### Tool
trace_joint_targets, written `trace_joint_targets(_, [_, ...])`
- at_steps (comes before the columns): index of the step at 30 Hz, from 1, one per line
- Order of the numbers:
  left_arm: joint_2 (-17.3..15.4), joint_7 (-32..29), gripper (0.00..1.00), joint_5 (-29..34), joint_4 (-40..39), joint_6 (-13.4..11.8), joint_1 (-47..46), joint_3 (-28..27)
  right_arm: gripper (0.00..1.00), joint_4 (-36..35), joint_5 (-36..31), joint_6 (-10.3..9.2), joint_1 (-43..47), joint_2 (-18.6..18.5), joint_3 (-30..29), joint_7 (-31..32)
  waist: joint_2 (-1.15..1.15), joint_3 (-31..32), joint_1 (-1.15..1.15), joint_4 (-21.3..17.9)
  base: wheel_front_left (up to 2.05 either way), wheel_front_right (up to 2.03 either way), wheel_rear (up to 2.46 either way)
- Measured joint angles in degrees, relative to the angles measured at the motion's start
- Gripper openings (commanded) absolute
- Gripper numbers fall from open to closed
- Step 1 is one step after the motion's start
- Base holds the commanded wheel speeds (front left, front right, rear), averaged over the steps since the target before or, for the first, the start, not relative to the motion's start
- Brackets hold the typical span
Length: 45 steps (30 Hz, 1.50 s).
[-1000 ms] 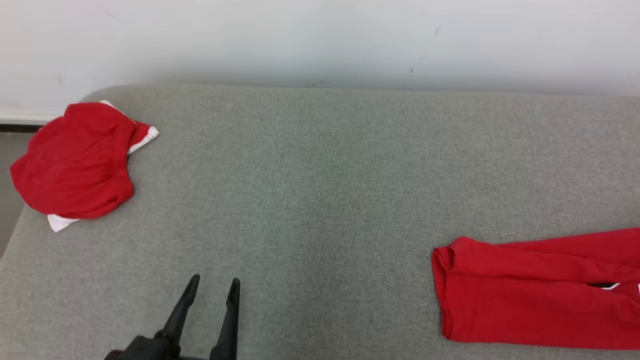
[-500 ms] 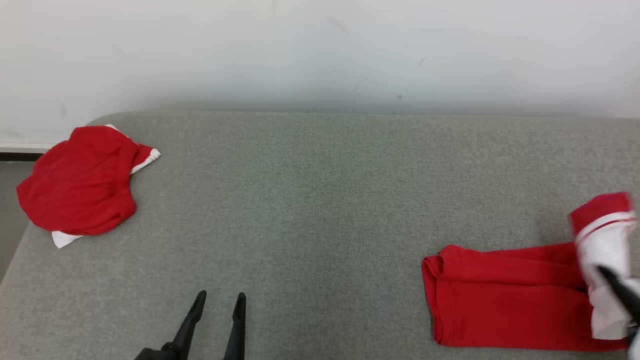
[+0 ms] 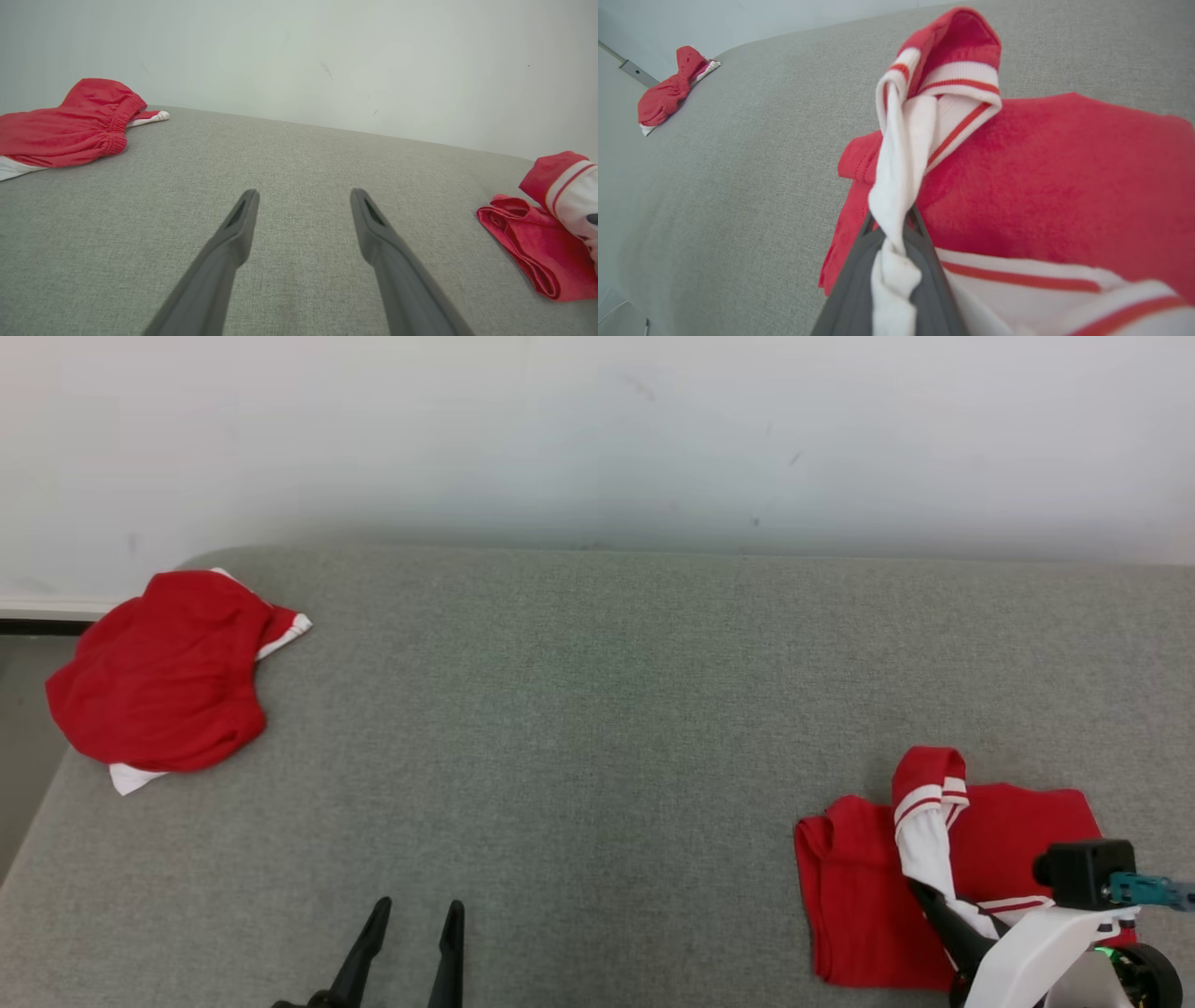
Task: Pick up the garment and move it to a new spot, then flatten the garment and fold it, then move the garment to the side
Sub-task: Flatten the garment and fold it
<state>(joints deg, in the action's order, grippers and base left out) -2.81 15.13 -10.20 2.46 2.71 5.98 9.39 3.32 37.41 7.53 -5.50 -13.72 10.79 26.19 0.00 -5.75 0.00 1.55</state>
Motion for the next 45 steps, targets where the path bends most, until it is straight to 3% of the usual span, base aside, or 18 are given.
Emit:
trace_joint_targets(3, [-0.01,0.00,1.00,-0.01,0.04,-0.09,0.01,-0.04,0.00,1.30,-1.00,0.00,-0.24,1.08,0.64,-1.08,0.00,-0.18,0.00,0.12,0.00,0.00,0.00])
trace_joint_targets(4, [-0.01,0.00,1.00,-0.07,0.04,-0.22,0.01,-0.04,0.07,1.66,-1.29,0.00,-0.37,1.38,0.82,-1.53,0.00,-0.23,0.00,0.11,0.00,0.00,0.00])
trace_joint_targets(5, [-0.01,0.00,1.00,-0.11,0.04,-0.23,0.01,0.02,0.29,1.99,-1.52,0.00,-0.50,1.79,0.88,-2.22,0.00,-0.26,0.00,0.08,0.00,0.00,0.00])
trace_joint_targets(6, [-0.01,0.00,1.00,-0.22,0.03,-0.25,0.01,0.05,0.83,2.08,-1.51,0.00,-0.68,2.37,1.01,-3.01,0.00,-0.29,0.00,0.05,0.00,0.00,0.00])
trace_joint_targets(7, [0.00,0.00,1.00,-0.24,0.02,-0.29,0.01,0.16,1.00,2.13,-1.26,0.00,-1.01,3.21,1.04,-3.88,0.00,-0.32,0.00,-0.02,0.00,0.00,0.00])
trace_joint_targets(12, [0.00,0.00,1.00,-0.47,-0.02,-0.73,0.20,0.41,1.00,1.63,-0.46,0.00,-1.84,6.02,1.94,-8.17,0.00,-0.35,0.00,-0.51,0.00,0.00,0.00])
trace_joint_targets(19, [-0.01,0.00,1.00,-0.40,-0.03,-0.54,0.40,0.07,1.00,-3.08,1.02,0.00,-1.36,6.87,3.36,-14.04,0.00,0.28,0.00,-1.10,0.00,0.00,0.00])
trace_joint_targets(23, [-0.01,0.00,1.00,-0.36,-0.11,-0.34,0.73,-0.51,1.00,-7.33,-0.80,0.00,0.07,4.98,3.16,-18.45,0.00,1.08,0.00,-1.33,0.00,0.00,0.00])
trace_joint_targets(29, [-0.01,0.00,1.00,-0.19,-0.35,-0.54,1.88,-0.86,1.00,-10.60,-6.76,0.00,3.82,2.11,-2.37,-25.77,0.00,2.87,0.00,-1.63,0.00,0.00,0.00])
trace_joint_targets(32, [-0.01,0.00,1.00,-0.19,-0.45,-0.79,2.61,-1.24,1.00,-9.21,-14.02,0.00,6.35,-0.88,-6.11,-29.83,0.00,3.81,0.00,-1.71,0.00,0.00,0.00])
trace_joint_targets(36, [-0.01,0.00,1.00,0.34,-0.40,-0.74,3.72,-1.77,1.00,-4.87,-21.21,0.01,10.43,-1.80,-10.01,-35.32,0.00,5.35,0.00,-1.78,0.00,0.00,0.00])
trace_joint_targets(45, [-0.01,0.00,1.00,2.25,-0.79,0.16,5.28,-3.71,1.00,5.03,-28.11,0.01,13.90,-0.48,-16.74,-41.02,0.00,7.61,0.00,-1.99,0.00,0.00,0.00])
